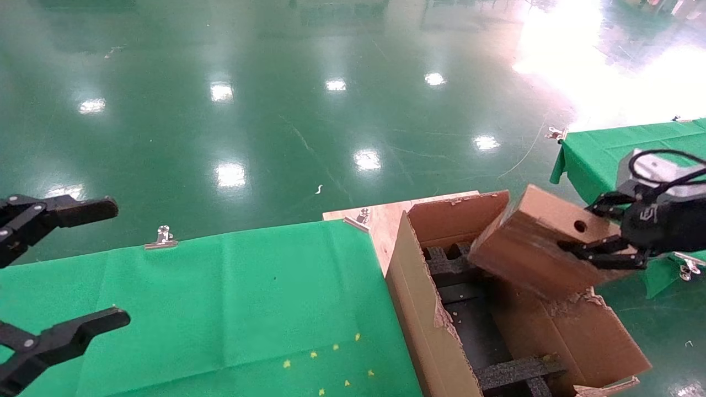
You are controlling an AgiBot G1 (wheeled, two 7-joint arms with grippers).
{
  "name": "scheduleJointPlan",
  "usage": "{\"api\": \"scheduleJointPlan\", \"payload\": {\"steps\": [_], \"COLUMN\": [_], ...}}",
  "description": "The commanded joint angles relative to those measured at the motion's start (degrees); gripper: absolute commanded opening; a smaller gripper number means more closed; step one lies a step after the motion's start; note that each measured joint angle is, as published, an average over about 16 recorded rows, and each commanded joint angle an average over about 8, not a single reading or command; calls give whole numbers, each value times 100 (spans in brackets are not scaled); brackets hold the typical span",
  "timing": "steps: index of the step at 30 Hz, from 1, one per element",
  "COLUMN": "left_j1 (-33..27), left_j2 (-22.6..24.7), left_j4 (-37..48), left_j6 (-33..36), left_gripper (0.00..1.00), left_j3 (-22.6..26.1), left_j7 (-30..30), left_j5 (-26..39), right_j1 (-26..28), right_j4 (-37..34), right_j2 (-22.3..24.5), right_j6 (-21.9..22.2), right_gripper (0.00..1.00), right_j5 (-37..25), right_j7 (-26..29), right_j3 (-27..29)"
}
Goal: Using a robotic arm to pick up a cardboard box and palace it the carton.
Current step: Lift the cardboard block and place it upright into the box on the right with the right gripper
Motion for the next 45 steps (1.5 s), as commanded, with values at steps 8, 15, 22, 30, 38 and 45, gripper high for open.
{"api": "scheduleJointPlan", "payload": {"steps": [8, 15, 22, 30, 38, 45], "left_j1": [1, 1, 1, 1, 1, 2], "left_j2": [0, -1, -1, -1, -1, -1], "left_j4": [1, 1, 1, 1, 1, 2], "left_j6": [-1, -1, -1, -1, -2, -3], "left_gripper": [100, 100, 100, 100, 100, 100], "left_j3": [0, 0, 0, 0, 0, 0], "left_j7": [0, 0, 0, 0, 1, 1], "left_j5": [0, 0, 0, 0, -1, -1], "right_j1": [-153, -622, -1118, -1746, -2185, -2258], "right_j4": [-86, -383, -271, 403, 1229, 1372], "right_j2": [32, 80, 239, 502, 791, 848], "right_j6": [98, 545, 1195, 2068, 2788, 2928], "right_gripper": [0, 0, 0, 0, 0, 0], "right_j5": [94, 399, 625, 826, 898, 922], "right_j7": [242, 1147, 2263, 3562, 4483, 4601], "right_j3": [-59, -125, -200, -364, -531, -562]}}
